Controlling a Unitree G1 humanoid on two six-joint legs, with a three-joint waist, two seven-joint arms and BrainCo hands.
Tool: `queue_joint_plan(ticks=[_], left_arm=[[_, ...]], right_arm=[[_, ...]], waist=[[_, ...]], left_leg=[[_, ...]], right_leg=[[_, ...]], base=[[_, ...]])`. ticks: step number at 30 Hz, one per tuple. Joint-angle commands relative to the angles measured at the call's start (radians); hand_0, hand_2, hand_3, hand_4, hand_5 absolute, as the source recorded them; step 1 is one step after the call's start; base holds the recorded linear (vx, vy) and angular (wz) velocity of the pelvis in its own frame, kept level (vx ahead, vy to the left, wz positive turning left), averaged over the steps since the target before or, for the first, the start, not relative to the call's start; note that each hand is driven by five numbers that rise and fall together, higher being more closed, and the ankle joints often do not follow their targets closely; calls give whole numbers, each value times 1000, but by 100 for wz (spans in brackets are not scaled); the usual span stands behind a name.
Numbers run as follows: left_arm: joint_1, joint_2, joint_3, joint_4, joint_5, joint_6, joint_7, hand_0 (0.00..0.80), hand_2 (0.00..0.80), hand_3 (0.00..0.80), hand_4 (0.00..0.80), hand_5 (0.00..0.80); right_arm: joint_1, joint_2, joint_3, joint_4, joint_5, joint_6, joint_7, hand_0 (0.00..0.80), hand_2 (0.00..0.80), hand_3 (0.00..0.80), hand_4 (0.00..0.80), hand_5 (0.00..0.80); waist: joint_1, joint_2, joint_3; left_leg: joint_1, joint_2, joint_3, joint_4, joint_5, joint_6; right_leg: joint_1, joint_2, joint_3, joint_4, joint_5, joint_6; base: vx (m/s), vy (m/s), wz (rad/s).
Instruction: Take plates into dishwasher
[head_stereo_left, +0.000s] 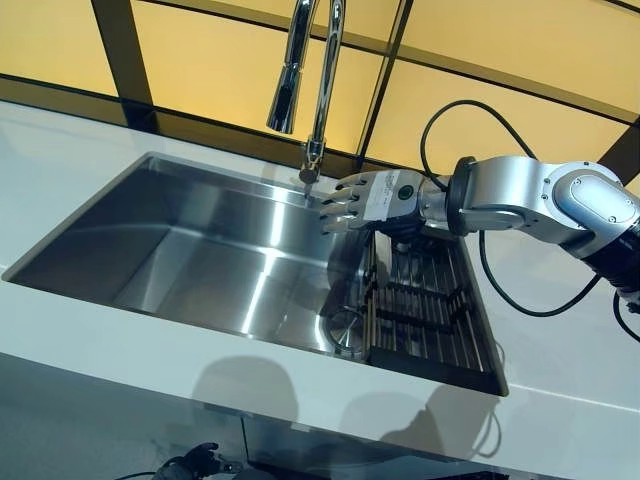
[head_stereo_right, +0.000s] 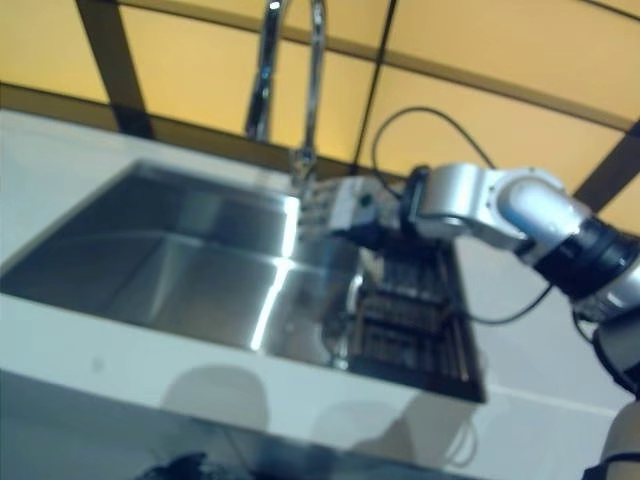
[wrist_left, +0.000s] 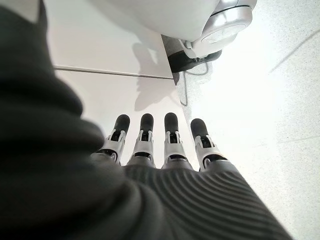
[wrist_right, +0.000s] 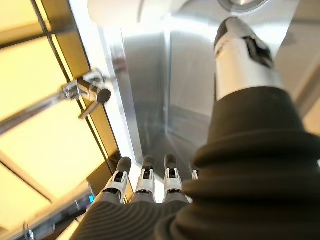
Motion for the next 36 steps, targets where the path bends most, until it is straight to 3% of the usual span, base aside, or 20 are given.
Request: queue_joint_plan(ticks=[1,18,36], left_arm=[[-4,12,6,22,32,-12,1,0,0,0,0,0],[-31,42,8,1,3,-21,10,0,0,0,0,0],[-44,52,12,-9,-18,-24,14,0,0,0,0,0]], right_arm=[[-6,-25,-21,65,-42,-6,-48,0,0,0,0,0],[-5,-33,-2,179,-175,-1,-182,0,0,0,0,0],[-27,-34,7,178,-217,-6,-164,0,0,0,0,0]], waist=[[23,-24,15],[31,-34,53],[34,-48,69]], left_leg=[[-60,-8,-16,71,-146,28],[-98,-12,-27,68,-139,35],[-109,-9,-25,59,-138,40]], right_leg=[[23,-27,-62,69,-47,14],[-13,-26,-67,68,-37,22],[-29,-21,-61,66,-32,28]], base=[[0,0,0],[-8,0,3],[0,0,0]])
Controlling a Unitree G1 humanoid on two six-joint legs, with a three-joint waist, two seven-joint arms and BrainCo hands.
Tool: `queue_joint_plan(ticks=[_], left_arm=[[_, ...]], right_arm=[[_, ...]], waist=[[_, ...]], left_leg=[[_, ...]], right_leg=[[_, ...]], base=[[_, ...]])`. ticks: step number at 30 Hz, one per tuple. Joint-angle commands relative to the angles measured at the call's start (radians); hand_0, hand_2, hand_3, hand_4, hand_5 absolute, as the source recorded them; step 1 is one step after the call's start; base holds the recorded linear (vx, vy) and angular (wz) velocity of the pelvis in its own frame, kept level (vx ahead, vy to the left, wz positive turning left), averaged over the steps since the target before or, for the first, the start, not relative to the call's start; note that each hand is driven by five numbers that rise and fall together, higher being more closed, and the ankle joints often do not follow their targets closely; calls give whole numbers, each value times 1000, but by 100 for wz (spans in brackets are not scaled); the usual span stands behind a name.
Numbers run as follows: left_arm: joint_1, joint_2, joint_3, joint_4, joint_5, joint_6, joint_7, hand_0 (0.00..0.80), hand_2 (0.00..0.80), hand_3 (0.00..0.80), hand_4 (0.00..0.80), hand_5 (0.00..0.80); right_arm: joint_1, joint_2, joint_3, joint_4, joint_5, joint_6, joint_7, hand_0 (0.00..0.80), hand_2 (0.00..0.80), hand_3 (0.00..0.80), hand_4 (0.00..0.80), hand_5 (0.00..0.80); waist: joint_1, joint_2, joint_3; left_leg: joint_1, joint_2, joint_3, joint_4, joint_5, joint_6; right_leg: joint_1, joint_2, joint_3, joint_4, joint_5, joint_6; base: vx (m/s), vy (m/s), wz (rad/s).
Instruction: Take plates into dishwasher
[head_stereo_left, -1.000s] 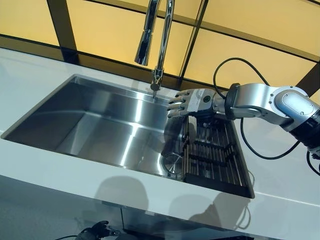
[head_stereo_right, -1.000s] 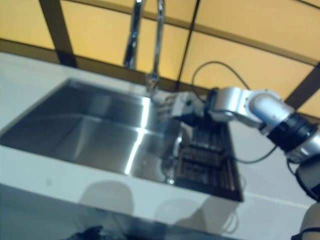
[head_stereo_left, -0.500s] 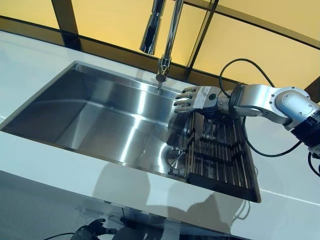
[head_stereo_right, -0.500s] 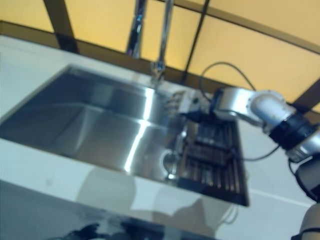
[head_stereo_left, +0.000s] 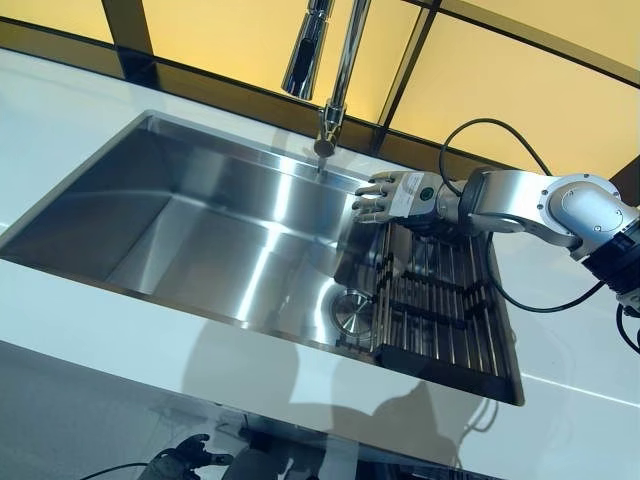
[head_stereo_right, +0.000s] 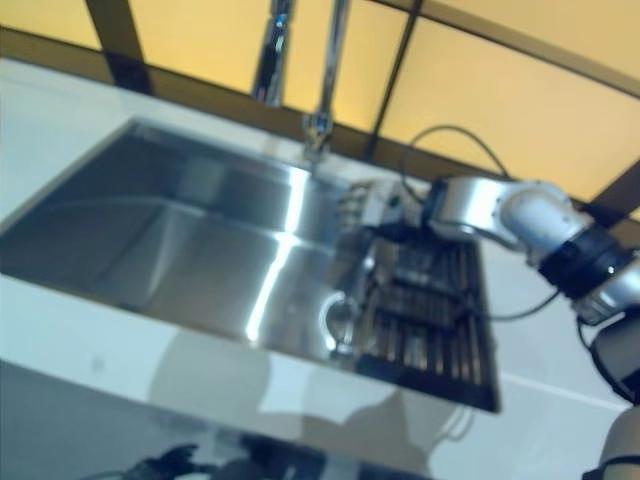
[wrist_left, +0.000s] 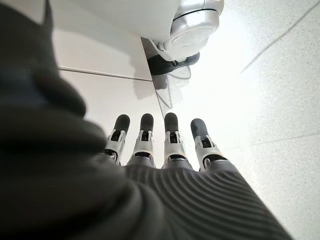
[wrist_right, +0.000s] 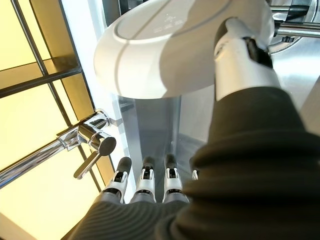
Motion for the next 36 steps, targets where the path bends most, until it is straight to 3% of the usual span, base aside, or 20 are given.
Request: queue_joint_plan(ticks=[1,34,36], left_arm=[[-17,5,13,-9,-15,-23,7,0,0,0,0,0],[-32,14,16,-34,-36,-21,12,0,0,0,0,0],[-35,15,15,-38,-39,-16,11,0,0,0,0,0]], right_arm=[[-61,-36,6,32,4,13,-9,0,0,0,0,0],[-48,-32,4,96,-90,43,-51,0,0,0,0,0],[-50,-31,3,101,-89,41,-49,107,107,107,107,107]], waist=[[12,-6,-12],[11,-7,5],[10,-7,6]], left_leg=[[-45,-4,-3,37,-136,42],[-62,0,2,18,-128,42],[-63,0,2,17,-128,42]], right_leg=[[11,-23,-38,79,-37,26],[-12,-20,-35,76,-33,26],[-12,-20,-35,74,-32,26]], base=[[0,0,0],[0,0,0],[0,0,0]])
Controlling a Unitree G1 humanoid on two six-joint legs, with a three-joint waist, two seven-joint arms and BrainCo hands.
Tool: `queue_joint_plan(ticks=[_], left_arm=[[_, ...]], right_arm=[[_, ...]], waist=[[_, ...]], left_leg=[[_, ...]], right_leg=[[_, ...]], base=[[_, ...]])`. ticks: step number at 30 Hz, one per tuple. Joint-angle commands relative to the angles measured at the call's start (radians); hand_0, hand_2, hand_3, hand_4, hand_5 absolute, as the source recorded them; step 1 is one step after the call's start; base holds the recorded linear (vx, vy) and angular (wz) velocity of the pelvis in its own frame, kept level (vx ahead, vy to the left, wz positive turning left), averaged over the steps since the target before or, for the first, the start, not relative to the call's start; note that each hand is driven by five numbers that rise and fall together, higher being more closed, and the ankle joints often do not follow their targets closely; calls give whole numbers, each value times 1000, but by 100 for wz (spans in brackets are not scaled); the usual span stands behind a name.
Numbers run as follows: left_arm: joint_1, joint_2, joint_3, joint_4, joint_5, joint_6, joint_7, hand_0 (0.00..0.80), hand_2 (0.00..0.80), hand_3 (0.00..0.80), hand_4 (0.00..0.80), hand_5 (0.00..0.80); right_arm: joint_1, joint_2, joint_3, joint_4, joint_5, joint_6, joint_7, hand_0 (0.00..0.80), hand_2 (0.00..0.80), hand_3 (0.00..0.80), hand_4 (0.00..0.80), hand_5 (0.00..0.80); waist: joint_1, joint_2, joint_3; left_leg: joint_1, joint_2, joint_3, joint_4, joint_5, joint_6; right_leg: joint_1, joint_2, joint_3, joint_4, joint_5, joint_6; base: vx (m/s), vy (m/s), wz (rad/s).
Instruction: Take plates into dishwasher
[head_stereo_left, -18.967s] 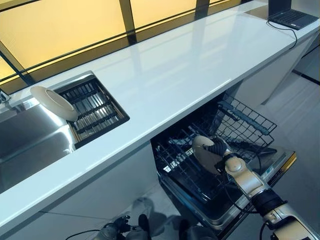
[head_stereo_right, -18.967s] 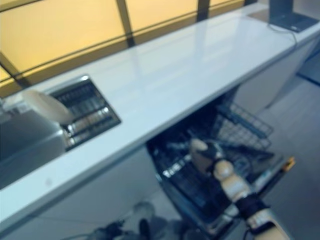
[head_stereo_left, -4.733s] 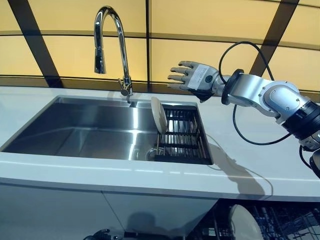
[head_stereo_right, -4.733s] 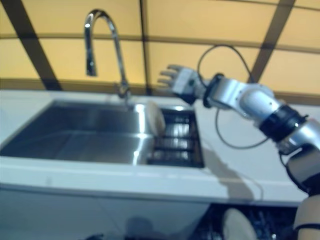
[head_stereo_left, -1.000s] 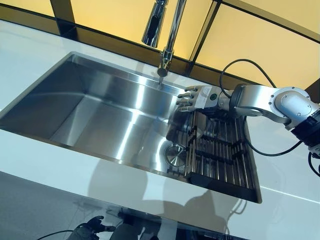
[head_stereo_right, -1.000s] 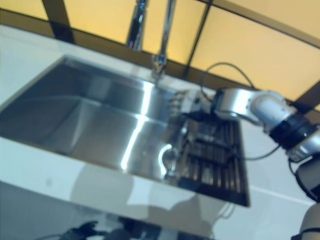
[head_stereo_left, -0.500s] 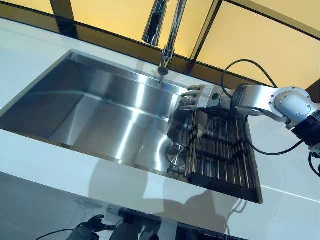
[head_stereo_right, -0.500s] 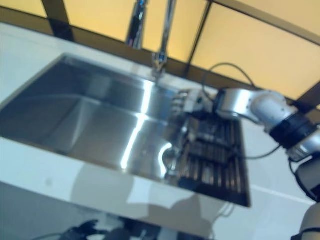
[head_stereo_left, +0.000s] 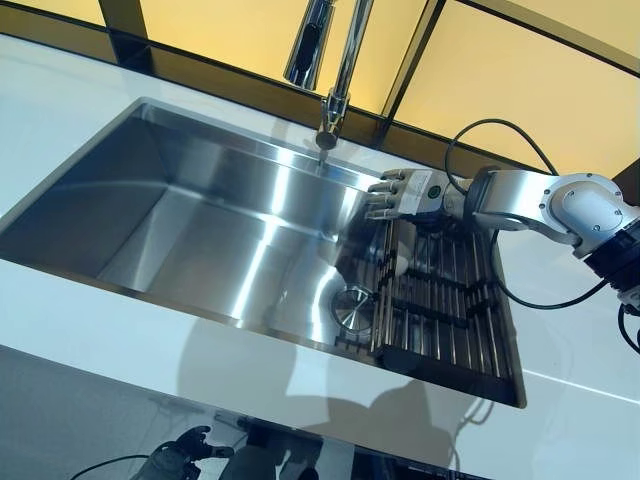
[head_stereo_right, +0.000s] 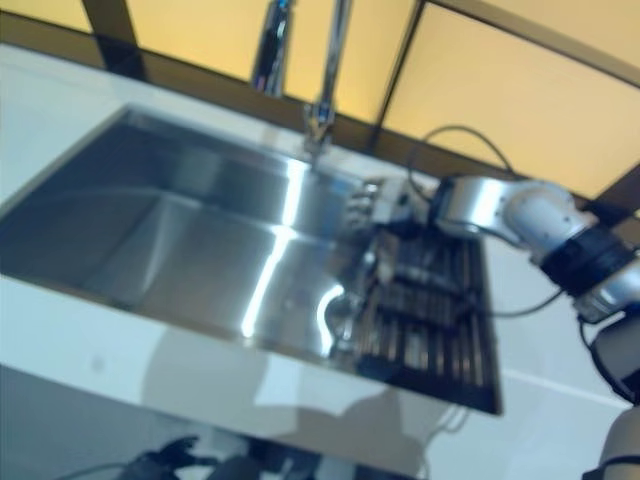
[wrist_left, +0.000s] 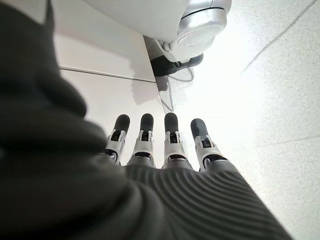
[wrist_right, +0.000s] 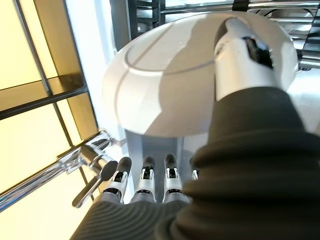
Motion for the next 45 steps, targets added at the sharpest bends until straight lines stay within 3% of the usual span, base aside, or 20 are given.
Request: queue_joint_plan(ticks=[1,3,5,12,13,15,23,36,41,45], left_arm=[[-23,10,16,-7,-32,-15,8,0,0,0,0,0],[-24,8,17,-2,-32,-17,10,0,0,0,0,0],[-23,7,18,-2,-33,-18,11,0,0,0,0,0],[-23,6,21,-4,-30,-16,10,0,0,0,0,0],[-24,5,20,-2,-31,-16,11,0,0,0,0,0],[-19,4,22,0,-28,-21,12,0,0,0,0,0],[-19,6,23,-7,-28,-20,11,0,0,0,0,0],[-13,7,28,-13,-29,-17,15,0,0,0,0,0],[-4,4,31,-13,-26,-18,17,0,0,0,0,0],[8,8,33,-11,-15,-15,18,0,0,0,0,0]], right_arm=[[-49,-32,-3,42,-3,41,-26,138,138,138,138,138],[-47,-35,-3,42,-1,40,-30,195,195,195,195,195],[-40,-35,-7,43,-8,39,-35,361,361,361,361,361],[-35,-34,-15,45,-16,41,-38,458,458,458,458,458],[-32,-33,-16,44,-18,42,-38,555,555,555,555,555],[-26,-36,-21,40,-17,43,-38,631,631,631,631,631],[-23,-40,-26,41,-24,44,-38,800,800,800,800,800],[-17,-70,-31,47,-102,18,-40,800,800,800,800,800],[-28,-108,-25,41,-190,-41,-58,800,800,800,800,800],[-41,-173,-28,15,-222,-42,-86,800,800,800,800,800]], waist=[[10,-1,3],[8,-2,2],[7,-2,2],[7,-1,2],[7,-1,1],[7,-1,0],[6,-1,-1],[-2,-3,-2],[-11,-5,-9],[-27,-10,-20]], left_leg=[[-27,0,3,10,-127,41],[-25,1,4,8,-127,41],[-25,2,5,8,-128,40],[-24,3,6,5,-127,40],[-23,3,7,4,-127,40],[-22,2,6,5,-128,41],[-23,2,7,7,-130,42],[-19,7,16,5,-131,41],[-11,8,22,-2,-132,43],[5,10,34,-9,-135,47]], right_leg=[[10,-23,-33,88,-45,24],[11,-22,-33,86,-45,23],[11,-22,-33,87,-46,23],[10,-22,-34,88,-48,22],[10,-22,-34,88,-48,22],[11,-22,-33,88,-49,22],[7,-24,-32,93,-49,23],[6,-20,-25,94,-50,21],[8,-20,-18,98,-46,24],[9,-24,-8,110,-30,34]], base=[[0,0,0],[0,0,0],[0,0,0],[0,0,0],[0,0,0],[0,0,0],[0,0,0],[0,0,0],[0,0,0],[0,0,0]])
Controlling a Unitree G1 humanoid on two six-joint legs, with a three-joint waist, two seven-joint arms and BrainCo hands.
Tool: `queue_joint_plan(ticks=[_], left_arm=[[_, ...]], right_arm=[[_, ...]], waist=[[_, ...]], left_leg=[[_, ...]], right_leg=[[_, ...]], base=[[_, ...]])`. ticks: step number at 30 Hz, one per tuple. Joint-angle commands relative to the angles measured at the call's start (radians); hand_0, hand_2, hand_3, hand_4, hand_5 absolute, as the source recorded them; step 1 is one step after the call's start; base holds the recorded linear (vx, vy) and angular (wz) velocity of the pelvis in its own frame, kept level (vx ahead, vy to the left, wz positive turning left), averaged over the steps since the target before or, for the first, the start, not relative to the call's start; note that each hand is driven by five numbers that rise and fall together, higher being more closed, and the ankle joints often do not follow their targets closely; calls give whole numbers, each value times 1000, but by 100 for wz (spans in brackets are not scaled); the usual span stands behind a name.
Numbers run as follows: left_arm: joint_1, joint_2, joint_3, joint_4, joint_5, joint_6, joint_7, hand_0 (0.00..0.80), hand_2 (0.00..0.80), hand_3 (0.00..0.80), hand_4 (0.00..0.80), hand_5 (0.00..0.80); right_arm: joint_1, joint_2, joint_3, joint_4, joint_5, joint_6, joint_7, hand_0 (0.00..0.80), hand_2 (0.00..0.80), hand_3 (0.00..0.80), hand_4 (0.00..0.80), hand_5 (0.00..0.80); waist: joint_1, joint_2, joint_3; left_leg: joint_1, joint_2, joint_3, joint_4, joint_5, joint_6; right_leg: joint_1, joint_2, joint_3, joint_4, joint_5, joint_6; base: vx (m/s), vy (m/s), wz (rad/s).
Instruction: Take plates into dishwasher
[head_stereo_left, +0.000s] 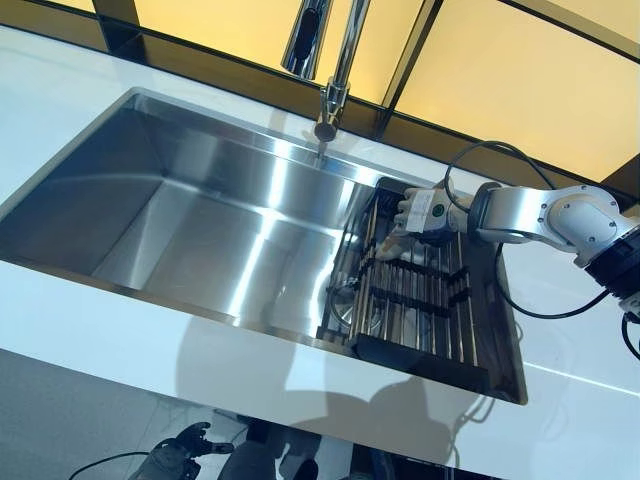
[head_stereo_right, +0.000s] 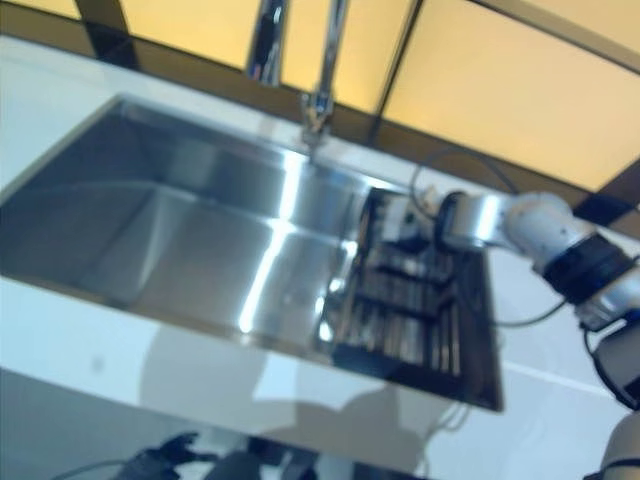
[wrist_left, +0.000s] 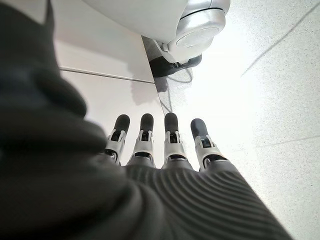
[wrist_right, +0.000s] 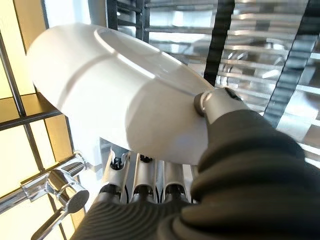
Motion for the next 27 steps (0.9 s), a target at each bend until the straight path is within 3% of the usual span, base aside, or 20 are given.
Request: queue_joint_plan(ticks=[1,9,16,21,27], left_arm=[[8,6,35,-3,-11,-15,12,0,0,0,0,0],[20,-5,54,32,-28,-17,24,0,0,0,0,0],[26,-10,54,37,-27,-10,23,0,0,0,0,0],[25,-9,38,42,-9,-5,12,0,0,0,0,0],[29,-21,23,51,-23,-9,7,0,0,0,0,0]], right_arm=[[-93,-149,-30,-8,-67,63,-32,800,800,800,800,800],[-162,-321,-16,-117,-12,118,-92,800,800,800,800,800],[-189,-383,-24,-111,-4,182,-178,800,800,800,800,800],[-154,-412,-89,-72,72,319,-272,800,800,800,800,800],[18,-463,-312,-44,257,432,-421,800,800,800,800,800]], waist=[[-19,-11,-41],[-78,-9,-83],[-110,-7,-119],[-136,5,-140],[-180,50,-165]], left_leg=[[7,10,35,-14,-136,47],[48,17,88,-46,-143,58],[79,23,127,-54,-158,71],[101,21,151,-71,-163,86],[130,12,175,-73,-186,108]], right_leg=[[6,-24,-6,114,-28,36],[-5,-29,37,125,21,68],[-1,-31,74,124,52,86],[-9,-42,96,153,96,110],[-36,-64,133,240,152,120]], base=[[0,0,0],[9,60,-15],[26,59,-25],[7,77,-18],[35,142,-17]])
